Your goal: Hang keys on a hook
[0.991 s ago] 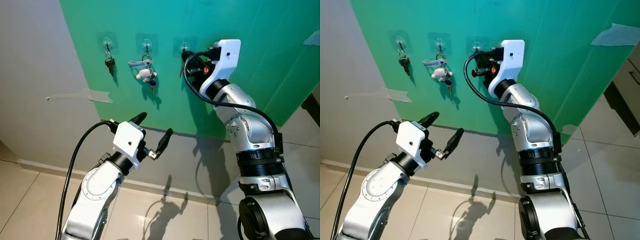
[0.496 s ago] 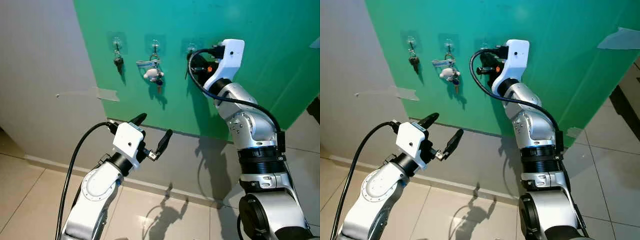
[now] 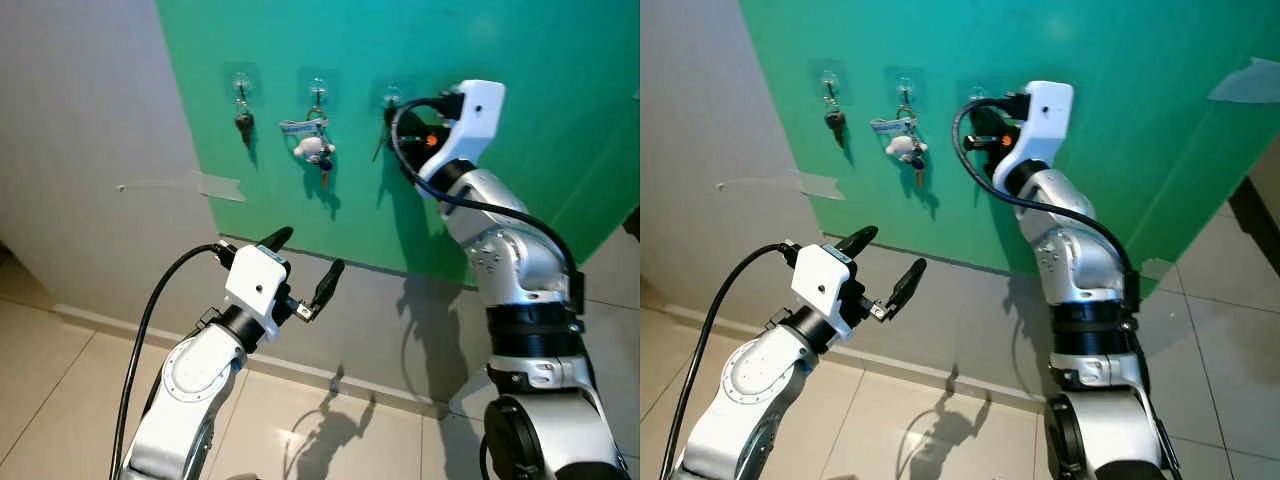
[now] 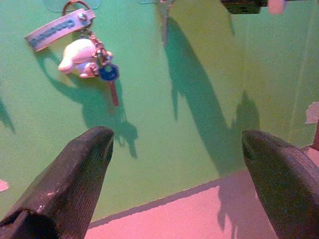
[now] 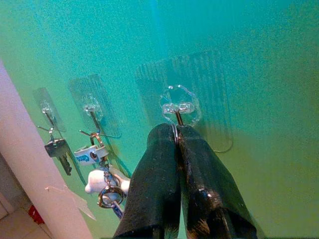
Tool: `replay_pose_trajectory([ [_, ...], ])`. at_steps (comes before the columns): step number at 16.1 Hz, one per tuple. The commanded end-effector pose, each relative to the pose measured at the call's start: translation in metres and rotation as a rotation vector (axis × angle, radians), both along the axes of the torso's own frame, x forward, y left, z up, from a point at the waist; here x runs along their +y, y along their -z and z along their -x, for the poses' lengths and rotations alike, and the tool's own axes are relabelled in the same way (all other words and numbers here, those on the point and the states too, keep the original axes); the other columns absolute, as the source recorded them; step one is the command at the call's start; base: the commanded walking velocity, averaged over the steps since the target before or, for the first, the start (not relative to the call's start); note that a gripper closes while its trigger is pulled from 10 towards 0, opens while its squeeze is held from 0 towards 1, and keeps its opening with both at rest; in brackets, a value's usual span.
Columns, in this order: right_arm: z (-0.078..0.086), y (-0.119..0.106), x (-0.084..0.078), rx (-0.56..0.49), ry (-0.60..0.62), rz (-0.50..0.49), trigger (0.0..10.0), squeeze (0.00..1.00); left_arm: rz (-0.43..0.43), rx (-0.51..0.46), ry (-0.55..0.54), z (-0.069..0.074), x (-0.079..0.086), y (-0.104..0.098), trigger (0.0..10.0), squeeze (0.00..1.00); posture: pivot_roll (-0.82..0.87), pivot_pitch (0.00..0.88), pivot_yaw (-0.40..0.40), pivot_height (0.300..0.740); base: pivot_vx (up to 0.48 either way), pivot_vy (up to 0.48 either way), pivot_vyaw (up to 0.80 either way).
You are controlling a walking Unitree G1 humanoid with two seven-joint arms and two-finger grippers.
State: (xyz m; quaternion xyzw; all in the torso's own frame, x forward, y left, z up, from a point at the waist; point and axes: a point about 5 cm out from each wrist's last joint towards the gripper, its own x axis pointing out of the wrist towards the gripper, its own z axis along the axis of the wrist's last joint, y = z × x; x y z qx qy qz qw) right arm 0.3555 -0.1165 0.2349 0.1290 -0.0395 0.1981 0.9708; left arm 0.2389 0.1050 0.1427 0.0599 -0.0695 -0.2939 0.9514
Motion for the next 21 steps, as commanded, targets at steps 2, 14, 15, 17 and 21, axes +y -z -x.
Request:
replay_pose_trajectory([
  [2, 0.002, 0.021, -0.02, 0.103, 0.066, 0.01, 10.0, 0.0, -0.003, 0.001, 0.013, 0.002, -0.001, -0.001, 10.0, 0.0, 0.06, 0.0, -0.012, 0.74, 0.0, 0.0, 0.0],
  [14, 0.014, 0.051, -0.017, 0.212, 0.029, 0.135, 10.0, 0.0, -0.005, 0.004, 0.014, 0.002, -0.001, -0.001, 10.0, 0.0, 0.06, 0.0, -0.009, 0.74, 0.0, 0.0, 0.0],
  [15, 0.013, 0.048, -0.017, 0.2, 0.038, 0.121, 10.0, 0.0, -0.005, 0.003, 0.014, 0.002, -0.001, -0.001, 10.0, 0.0, 0.06, 0.0, -0.009, 0.74, 0.0, 0.0, 0.0],
  [17, 0.01, 0.04, -0.017, 0.161, 0.054, 0.091, 10.0, 0.0, -0.006, 0.001, 0.015, 0.001, -0.001, -0.002, 10.0, 0.0, 0.06, 0.0, -0.008, 0.74, 0.0, 0.0, 0.0],
  [21, 0.001, 0.023, -0.012, 0.081, 0.066, 0.034, 10.0, 0.0, -0.007, -0.003, 0.017, 0.0, -0.002, -0.003, 10.0, 0.0, 0.05, 0.0, -0.005, 0.74, 0.0, 0.0, 0.0],
])
